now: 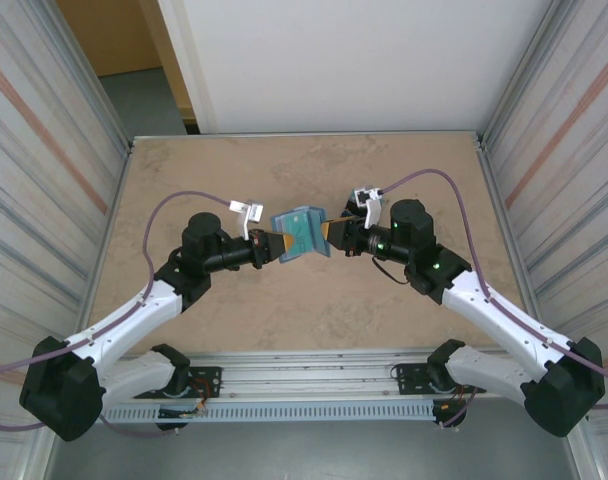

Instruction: Take the credit cards out of the card holder

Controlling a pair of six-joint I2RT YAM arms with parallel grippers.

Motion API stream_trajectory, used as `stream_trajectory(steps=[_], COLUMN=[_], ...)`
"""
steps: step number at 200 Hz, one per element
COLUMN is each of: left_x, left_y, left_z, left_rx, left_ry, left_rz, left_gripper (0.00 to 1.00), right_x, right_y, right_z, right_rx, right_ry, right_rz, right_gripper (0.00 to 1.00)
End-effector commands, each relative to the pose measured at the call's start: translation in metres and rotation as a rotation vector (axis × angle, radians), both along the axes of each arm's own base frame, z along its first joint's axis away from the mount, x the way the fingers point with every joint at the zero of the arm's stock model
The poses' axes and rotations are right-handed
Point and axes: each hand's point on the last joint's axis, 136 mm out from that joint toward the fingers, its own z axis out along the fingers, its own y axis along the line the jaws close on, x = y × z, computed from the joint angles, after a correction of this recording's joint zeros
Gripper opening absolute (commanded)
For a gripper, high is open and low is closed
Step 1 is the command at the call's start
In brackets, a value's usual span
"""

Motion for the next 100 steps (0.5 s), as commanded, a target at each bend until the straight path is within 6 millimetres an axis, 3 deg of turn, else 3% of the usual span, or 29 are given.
stream_trajectory(steps=[1, 55, 100], left_x=[-0.0078, -0.0099, -0.0102], left_y=[-0.0019, -0.0032, -0.0047], left_z=[0.0274, 0.0302, 0.0298], left_rx=[-0.052, -0.056, -0.053], left_ry=[-0.094, -0.099, -0.096], left_rz=[-0.045, -0.06, -0.071], left_gripper=[0.0, 0.0, 0.0], right_x=[0.0048, 0.006, 0.0043], right_y=[-0.0025, -0.002, 0.0046], right_z=[-0.0007, -0.0055, -0.0085], right_rx=[-0.05, -0.089, -0.097], right_ry=[-0.012, -0.011, -0.005], right_rz=[-0.018, -0.016, 0.013], right_gripper=[0.23, 0.24, 0.34])
